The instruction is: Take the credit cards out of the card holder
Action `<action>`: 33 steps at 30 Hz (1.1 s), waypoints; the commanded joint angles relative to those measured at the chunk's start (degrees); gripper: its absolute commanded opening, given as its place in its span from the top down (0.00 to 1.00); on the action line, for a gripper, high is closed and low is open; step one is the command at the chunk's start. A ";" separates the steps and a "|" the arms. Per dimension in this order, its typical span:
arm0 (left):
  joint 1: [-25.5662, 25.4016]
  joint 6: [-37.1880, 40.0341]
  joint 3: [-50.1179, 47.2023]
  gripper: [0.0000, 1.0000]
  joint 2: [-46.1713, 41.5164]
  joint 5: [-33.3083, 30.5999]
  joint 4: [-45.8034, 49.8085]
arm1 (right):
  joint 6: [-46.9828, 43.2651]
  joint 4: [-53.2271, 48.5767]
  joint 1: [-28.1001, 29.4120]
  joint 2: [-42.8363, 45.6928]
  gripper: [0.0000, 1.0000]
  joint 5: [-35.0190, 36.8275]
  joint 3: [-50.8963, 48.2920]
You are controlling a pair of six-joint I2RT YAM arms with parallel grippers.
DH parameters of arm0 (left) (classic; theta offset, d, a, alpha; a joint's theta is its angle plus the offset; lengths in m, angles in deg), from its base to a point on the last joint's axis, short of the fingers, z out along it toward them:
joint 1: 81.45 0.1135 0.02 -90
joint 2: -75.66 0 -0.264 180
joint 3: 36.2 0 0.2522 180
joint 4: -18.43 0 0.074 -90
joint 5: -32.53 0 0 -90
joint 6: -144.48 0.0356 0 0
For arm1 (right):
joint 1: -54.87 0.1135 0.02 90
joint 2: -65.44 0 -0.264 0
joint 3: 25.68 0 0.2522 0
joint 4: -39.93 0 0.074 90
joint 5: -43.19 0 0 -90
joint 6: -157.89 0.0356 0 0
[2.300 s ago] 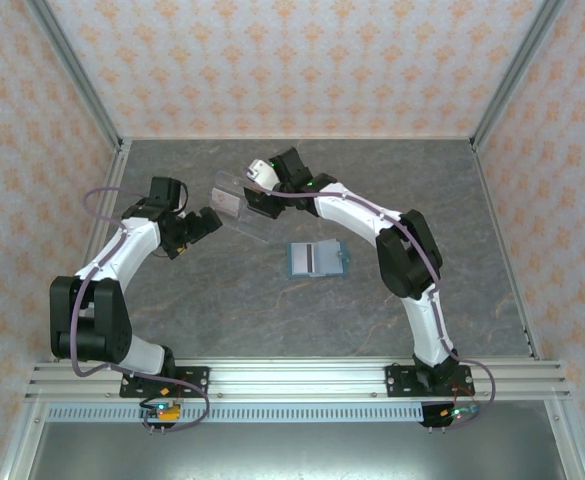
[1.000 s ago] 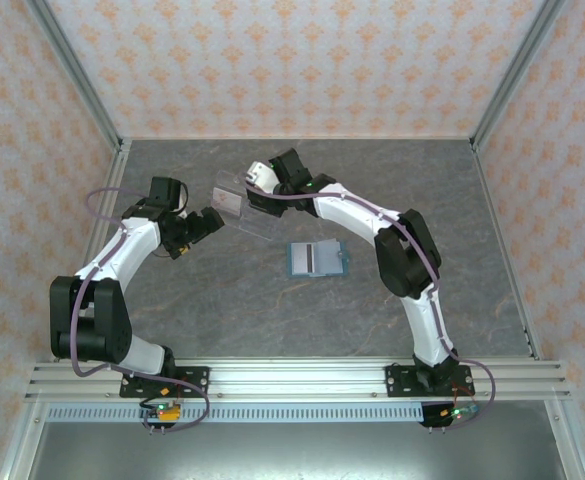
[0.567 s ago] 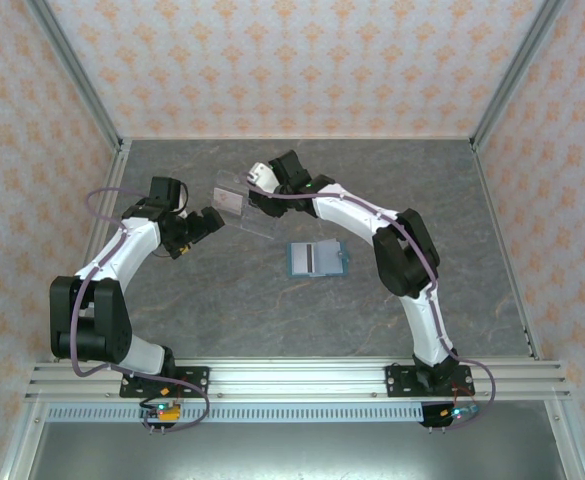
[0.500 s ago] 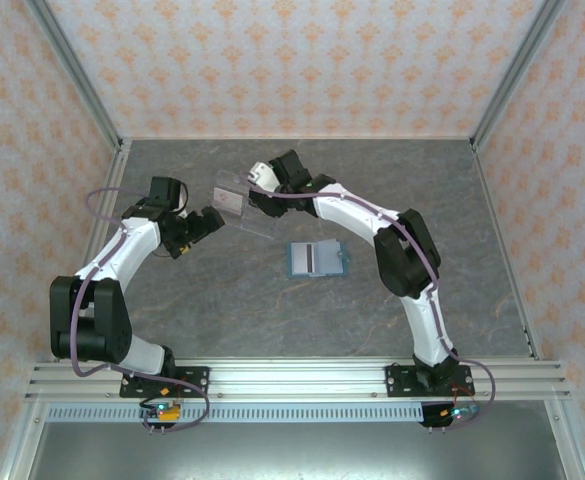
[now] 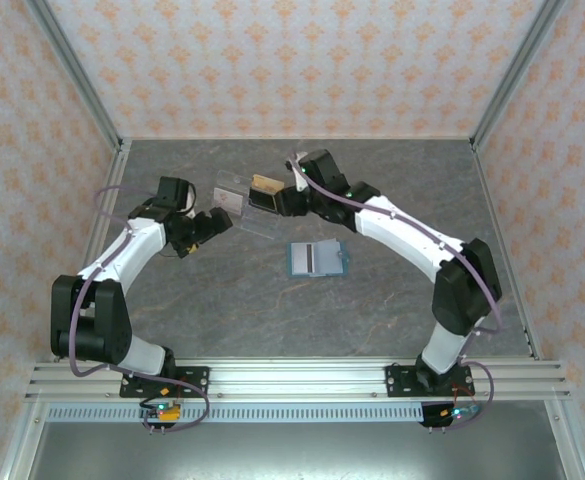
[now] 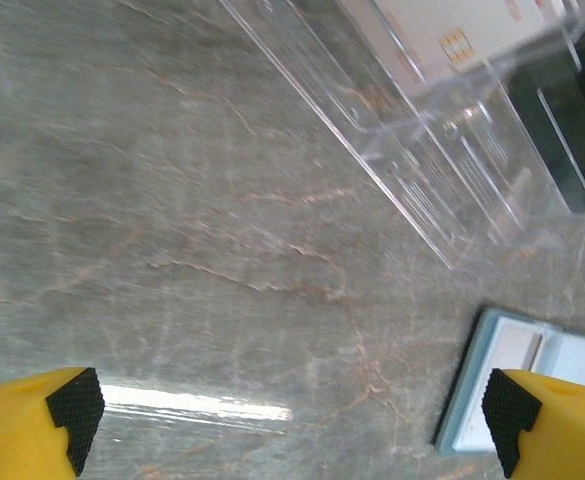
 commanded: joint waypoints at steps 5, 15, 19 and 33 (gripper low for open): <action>-8.54 -3.61 -0.50 0.00 1.52 -2.01 -4.09 | 21.83 0.82 -3.18 1.18 0.47 -5.66 -13.85; -19.02 -8.86 2.41 0.08 8.88 -2.06 -10.40 | 29.89 8.43 -7.03 -3.45 0.68 -12.48 -20.43; -21.92 -9.84 4.71 0.13 12.82 -1.41 -11.75 | 30.81 9.16 -8.07 -5.52 0.72 -13.07 -20.69; -25.35 -12.42 10.06 0.61 22.57 2.90 -15.11 | 30.49 10.36 -9.06 -9.38 0.77 -15.81 -21.04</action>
